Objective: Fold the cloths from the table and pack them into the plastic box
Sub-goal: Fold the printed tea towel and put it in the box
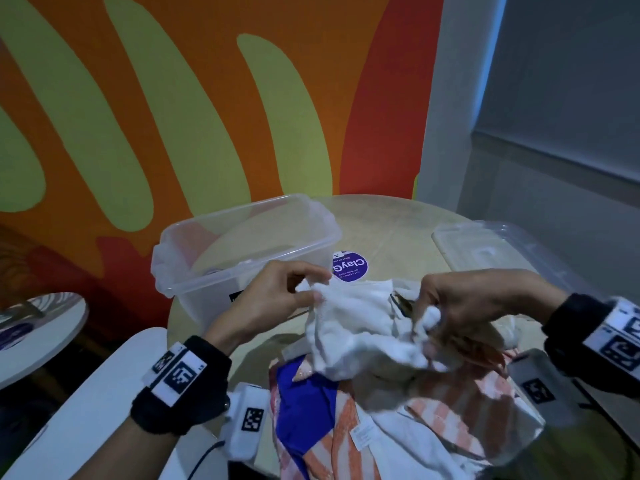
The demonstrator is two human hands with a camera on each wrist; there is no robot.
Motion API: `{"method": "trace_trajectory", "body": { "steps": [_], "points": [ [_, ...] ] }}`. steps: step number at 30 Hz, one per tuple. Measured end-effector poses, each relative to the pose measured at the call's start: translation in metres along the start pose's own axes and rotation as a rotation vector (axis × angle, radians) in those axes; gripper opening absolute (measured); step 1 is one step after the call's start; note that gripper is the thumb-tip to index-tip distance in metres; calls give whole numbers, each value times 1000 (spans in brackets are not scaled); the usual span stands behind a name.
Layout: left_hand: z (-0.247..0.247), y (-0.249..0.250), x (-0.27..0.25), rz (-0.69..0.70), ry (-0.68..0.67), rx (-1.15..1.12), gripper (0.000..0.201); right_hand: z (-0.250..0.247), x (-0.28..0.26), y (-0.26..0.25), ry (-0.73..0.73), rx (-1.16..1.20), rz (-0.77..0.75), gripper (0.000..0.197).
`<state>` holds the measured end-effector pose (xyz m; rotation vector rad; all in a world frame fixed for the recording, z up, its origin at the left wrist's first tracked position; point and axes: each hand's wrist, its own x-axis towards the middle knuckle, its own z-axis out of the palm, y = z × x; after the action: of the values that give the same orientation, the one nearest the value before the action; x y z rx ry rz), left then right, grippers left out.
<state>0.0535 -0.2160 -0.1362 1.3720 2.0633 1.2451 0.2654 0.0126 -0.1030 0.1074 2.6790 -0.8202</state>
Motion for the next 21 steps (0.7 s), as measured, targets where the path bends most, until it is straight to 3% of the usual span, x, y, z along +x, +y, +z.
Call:
{"method": "trace_trajectory", "body": {
  "steps": [2,5,10,14,21],
  "points": [
    [6,5,-1,14,65,-72,21,1,-1,-3,-49,-29,35,31],
    [27,20,-2,23,77,-51,17,6,13,-14,101,78,10,43],
    [41,31,2,6,26,-164,17,4,31,-26,311,220,-21,33],
    [37,34,-2,-47,-19,-315,21,0,36,-28,357,228,-120,9],
    [37,27,1,-120,167,-338,12,1,41,-31,482,270,-172,3]
  ]
}}
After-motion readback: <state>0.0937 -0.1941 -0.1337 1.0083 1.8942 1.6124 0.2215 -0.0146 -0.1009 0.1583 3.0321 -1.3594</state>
